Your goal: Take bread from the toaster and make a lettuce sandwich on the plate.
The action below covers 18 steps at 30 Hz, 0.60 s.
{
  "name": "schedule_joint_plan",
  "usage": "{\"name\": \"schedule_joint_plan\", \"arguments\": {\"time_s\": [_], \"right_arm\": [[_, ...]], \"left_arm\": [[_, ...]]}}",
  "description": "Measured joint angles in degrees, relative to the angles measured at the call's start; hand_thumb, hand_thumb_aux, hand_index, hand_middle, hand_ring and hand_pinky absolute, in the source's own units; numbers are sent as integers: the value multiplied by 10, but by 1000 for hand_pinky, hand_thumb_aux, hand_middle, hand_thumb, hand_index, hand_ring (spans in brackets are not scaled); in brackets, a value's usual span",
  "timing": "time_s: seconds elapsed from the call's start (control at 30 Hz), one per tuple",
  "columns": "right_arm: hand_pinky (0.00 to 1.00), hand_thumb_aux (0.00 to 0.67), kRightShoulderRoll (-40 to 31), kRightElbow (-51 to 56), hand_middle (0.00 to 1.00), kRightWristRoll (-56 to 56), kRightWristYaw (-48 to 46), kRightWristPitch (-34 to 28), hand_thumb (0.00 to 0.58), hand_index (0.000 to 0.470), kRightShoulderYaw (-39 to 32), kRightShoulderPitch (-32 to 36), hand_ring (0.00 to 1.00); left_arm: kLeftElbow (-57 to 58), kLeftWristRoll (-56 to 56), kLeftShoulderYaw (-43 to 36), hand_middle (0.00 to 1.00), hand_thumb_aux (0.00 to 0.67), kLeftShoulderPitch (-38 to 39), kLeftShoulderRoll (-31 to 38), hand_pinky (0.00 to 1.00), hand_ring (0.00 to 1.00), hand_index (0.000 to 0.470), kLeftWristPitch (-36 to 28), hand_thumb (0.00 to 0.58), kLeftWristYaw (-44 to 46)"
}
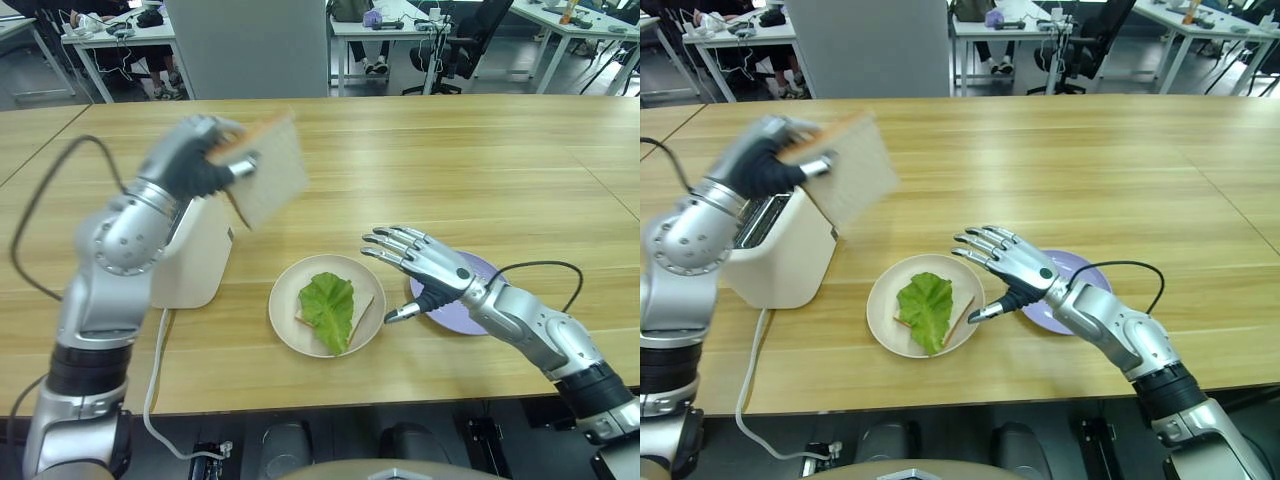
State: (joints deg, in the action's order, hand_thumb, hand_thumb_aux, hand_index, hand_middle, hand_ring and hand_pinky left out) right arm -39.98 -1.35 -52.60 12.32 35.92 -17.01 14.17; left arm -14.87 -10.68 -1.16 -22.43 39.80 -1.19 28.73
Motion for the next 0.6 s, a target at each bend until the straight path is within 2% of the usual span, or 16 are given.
{"name": "schedule_joint_plan", "arguments": {"time_s": [0.23,0.37,0.5,0.6], "right_arm": [[0,0,-10,-44,0,-33,49,43,0,0,6,-37,0],[0,0,-4,-51,0,-40,44,50,0,0,-6,-54,0],[0,0,10,-52,0,-42,21,53,0,0,-28,-60,0],[0,0,18,-50,0,-45,6,54,0,0,-41,-60,0]], "left_arm": [[192,52,-96,1000,670,-47,-34,1000,1000,460,128,580,145],[263,61,-126,1000,670,-76,-83,1000,1000,460,157,580,176],[333,48,-144,1000,670,-72,-129,1000,1000,460,159,580,159],[348,25,-142,1000,670,-54,-145,1000,1000,460,142,580,105]]}}
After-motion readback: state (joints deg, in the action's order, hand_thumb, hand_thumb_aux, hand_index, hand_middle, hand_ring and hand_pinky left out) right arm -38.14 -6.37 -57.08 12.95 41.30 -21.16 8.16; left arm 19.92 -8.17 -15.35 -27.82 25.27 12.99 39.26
